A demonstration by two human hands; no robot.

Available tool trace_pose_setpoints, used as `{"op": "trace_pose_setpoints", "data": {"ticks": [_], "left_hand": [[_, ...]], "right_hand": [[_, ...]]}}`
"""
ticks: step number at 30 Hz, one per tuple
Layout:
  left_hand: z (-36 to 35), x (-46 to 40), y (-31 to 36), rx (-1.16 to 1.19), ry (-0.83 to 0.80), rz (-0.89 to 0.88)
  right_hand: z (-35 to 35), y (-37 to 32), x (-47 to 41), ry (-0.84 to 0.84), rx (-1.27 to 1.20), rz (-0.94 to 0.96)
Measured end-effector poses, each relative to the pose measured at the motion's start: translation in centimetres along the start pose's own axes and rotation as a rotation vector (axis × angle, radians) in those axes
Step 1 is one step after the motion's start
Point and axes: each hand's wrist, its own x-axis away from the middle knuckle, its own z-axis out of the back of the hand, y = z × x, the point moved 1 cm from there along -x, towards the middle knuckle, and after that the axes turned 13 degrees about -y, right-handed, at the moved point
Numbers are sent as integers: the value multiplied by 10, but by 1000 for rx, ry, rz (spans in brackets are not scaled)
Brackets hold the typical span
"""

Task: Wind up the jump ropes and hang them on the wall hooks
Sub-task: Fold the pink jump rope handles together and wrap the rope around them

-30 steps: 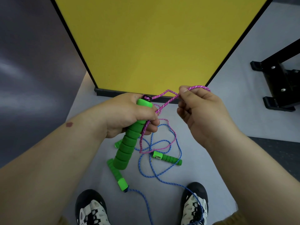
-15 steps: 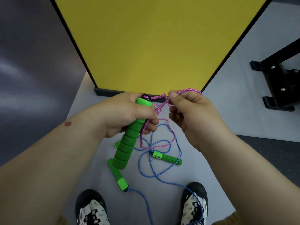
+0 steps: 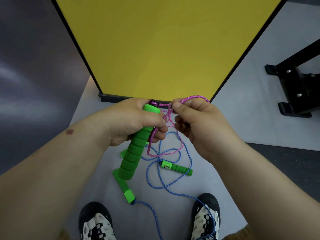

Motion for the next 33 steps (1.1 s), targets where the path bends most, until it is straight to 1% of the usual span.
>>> {"op": "trace_pose_setpoints", "data": {"ticks": [3,6,8,11,13,15,20,23,25,28,29,31,33], "left_hand": [[0,0,0,3,-4,0],[0,1,1,3,-8,5],[-1,1,0,3,-6,8],[-1,1,1,-9,-12,3],[-1,1,0,-13,-14,2],[0,0,0,-11,-7,5],[1,0,-1,-7,-19,-1],[0,0,0,2,-23,-2],[0,0,0,-2,-19,-1],[-1,0,0,-28,-14,-4],[-1,0,1,-36,-16,-3],[0,0,0,-36,-18,1],[0,0,0,-28,-15,2]], "right_hand": [[8,-4,-2,111,-68,39],[11,-5,-3,146,-98,33],[7,-4,-2,95,-107,-5],[-3,2,2,-68,-49,-63],[-6,5,3,-110,9,-56],[-5,4,2,-70,23,-26],[7,-5,-2,112,-74,51],[10,-7,-3,147,-101,51],[6,-5,-2,95,-94,12],[-4,1,2,-83,-28,-53],[-6,3,3,-119,-4,-56],[-6,5,3,-111,32,-38],[-3,4,1,-53,26,-17]]}}
